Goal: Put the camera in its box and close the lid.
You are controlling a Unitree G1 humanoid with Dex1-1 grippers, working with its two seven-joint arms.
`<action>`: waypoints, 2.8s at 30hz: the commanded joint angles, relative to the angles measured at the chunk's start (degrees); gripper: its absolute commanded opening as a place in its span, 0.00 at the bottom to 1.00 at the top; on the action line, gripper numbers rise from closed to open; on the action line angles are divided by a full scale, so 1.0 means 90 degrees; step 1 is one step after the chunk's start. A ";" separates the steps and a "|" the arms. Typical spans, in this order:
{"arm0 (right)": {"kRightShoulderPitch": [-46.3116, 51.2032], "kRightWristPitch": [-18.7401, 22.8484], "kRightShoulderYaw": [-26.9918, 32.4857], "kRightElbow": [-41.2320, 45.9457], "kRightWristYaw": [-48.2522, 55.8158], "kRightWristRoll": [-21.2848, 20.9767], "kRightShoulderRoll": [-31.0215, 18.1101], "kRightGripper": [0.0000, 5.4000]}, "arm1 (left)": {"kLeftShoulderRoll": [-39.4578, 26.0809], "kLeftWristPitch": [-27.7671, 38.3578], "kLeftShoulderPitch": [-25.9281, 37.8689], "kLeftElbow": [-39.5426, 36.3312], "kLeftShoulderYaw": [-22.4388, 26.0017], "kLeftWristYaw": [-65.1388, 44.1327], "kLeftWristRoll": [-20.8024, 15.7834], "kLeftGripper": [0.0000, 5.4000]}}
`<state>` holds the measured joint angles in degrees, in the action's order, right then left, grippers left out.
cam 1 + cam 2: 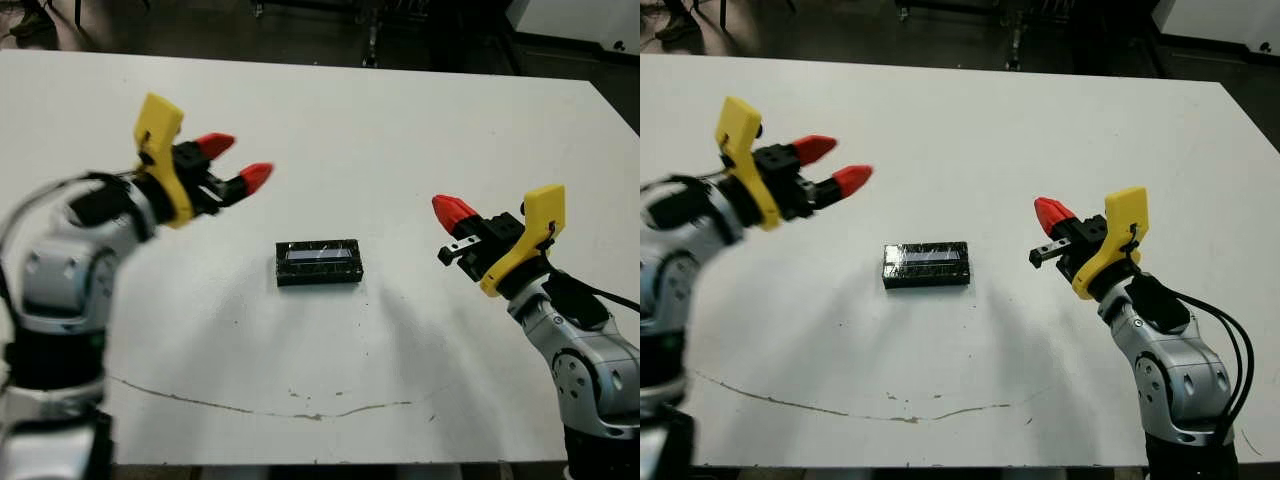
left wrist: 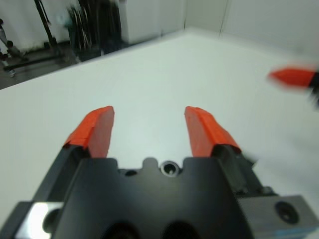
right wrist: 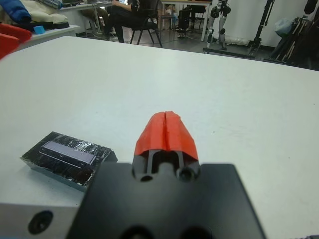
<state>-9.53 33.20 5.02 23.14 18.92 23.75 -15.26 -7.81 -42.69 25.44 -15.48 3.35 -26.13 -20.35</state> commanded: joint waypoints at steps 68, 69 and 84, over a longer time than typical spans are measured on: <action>-0.0040 -0.1054 -0.0104 -0.0290 -0.1239 -0.1022 0.0687 0.00 | 0.0482 0.5199 -0.1499 0.0673 0.0911 0.2532 0.1302 0.00; -0.0041 -0.1117 -0.0126 -0.0338 -0.1311 -0.1118 0.0721 0.00 | 0.0507 0.5284 -0.1505 0.0754 0.0944 0.2570 0.1271 0.00; -0.0568 -0.2053 -0.0158 -0.1243 -0.1911 -0.2213 0.0829 0.00 | 0.0431 0.5154 -0.1350 0.1460 0.1192 0.2738 0.0970 0.00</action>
<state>-14.20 15.71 3.12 13.09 2.15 4.47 -7.67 -3.43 4.93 13.33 -2.96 13.94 -1.55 -11.04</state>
